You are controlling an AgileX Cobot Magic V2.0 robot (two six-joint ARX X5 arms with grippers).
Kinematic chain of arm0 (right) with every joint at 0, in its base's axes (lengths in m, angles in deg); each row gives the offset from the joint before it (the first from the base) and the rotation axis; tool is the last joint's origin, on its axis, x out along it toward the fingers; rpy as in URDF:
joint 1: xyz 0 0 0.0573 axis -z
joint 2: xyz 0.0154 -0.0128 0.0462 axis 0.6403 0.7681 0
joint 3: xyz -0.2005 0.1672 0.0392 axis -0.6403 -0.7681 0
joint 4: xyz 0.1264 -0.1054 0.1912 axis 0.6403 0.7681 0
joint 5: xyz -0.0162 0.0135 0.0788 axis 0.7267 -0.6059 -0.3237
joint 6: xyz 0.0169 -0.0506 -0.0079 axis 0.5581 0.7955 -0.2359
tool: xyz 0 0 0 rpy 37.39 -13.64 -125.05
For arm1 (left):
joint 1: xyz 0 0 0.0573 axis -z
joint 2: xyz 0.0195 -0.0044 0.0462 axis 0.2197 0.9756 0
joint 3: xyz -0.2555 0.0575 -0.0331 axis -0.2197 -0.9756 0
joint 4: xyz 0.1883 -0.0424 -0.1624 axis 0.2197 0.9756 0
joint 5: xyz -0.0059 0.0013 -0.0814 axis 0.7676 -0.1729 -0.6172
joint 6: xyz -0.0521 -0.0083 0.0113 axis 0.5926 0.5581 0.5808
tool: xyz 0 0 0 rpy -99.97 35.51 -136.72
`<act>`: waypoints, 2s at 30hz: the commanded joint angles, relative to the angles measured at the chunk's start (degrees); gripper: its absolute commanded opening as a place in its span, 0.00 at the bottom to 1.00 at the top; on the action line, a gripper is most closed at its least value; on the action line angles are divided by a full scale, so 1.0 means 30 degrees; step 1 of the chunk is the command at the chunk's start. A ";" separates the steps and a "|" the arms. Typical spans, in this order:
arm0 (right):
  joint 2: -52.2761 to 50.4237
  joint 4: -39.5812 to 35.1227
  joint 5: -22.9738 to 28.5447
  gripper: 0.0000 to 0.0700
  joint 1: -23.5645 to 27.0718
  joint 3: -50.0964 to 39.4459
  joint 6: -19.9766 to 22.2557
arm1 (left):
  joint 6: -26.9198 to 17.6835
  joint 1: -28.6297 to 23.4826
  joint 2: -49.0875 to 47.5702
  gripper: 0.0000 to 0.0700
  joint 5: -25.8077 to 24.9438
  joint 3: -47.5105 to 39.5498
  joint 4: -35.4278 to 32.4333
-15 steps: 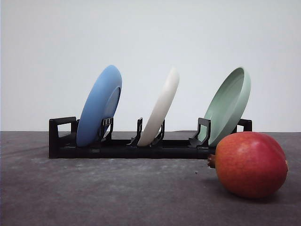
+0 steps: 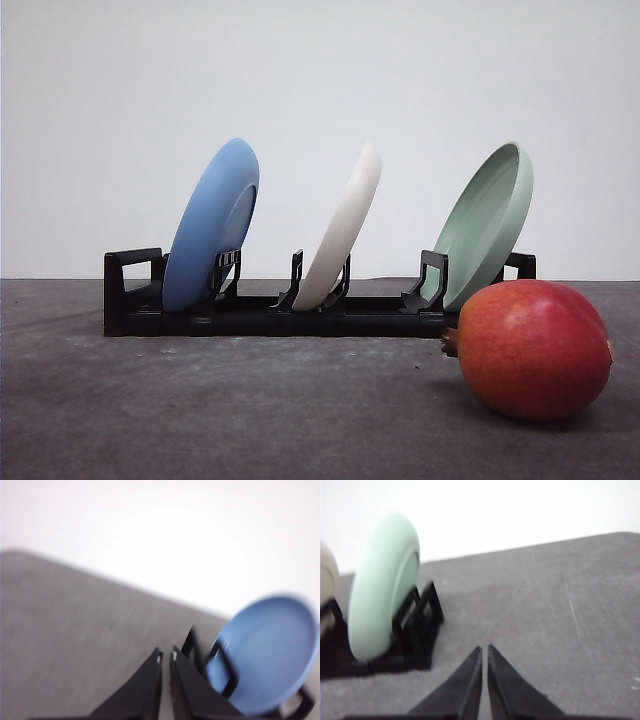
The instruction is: Place pomegranate in white plate
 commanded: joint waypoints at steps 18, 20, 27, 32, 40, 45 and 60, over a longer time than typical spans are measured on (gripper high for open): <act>0.2170 0.9102 -0.2682 0.01 0.0007 0.9610 -0.1518 | -0.0172 -0.0036 0.3976 0.01 -0.1119 1.1190 1.2554; 0.2898 0.9706 -0.3582 0.01 0.0007 1.0274 -0.1407 | -0.0603 -0.0036 0.5051 0.01 -0.1735 1.2300 1.3880; 0.5857 1.0361 -0.6020 0.01 0.0007 1.0942 -0.0205 | -0.2044 -0.0036 0.8792 0.01 -0.4379 1.4016 1.5448; 0.7899 1.0346 -0.6837 0.01 -0.0010 1.0942 0.1576 | -0.3316 0.0305 1.1029 0.01 -0.5413 1.4194 1.5367; 0.8760 0.9507 -0.6346 0.01 -0.2268 1.0942 0.2663 | -0.5679 0.3683 1.3099 0.01 -0.4873 1.4498 1.3974; 0.8750 0.9066 -0.6367 0.01 -0.3608 1.0942 0.3452 | -0.8483 0.5933 1.3550 0.02 -0.4736 1.4498 1.2655; 0.8735 0.8512 -0.6528 0.59 -0.3883 1.0949 0.3531 | -0.9075 0.8273 1.3677 0.52 -0.5500 1.4505 1.0709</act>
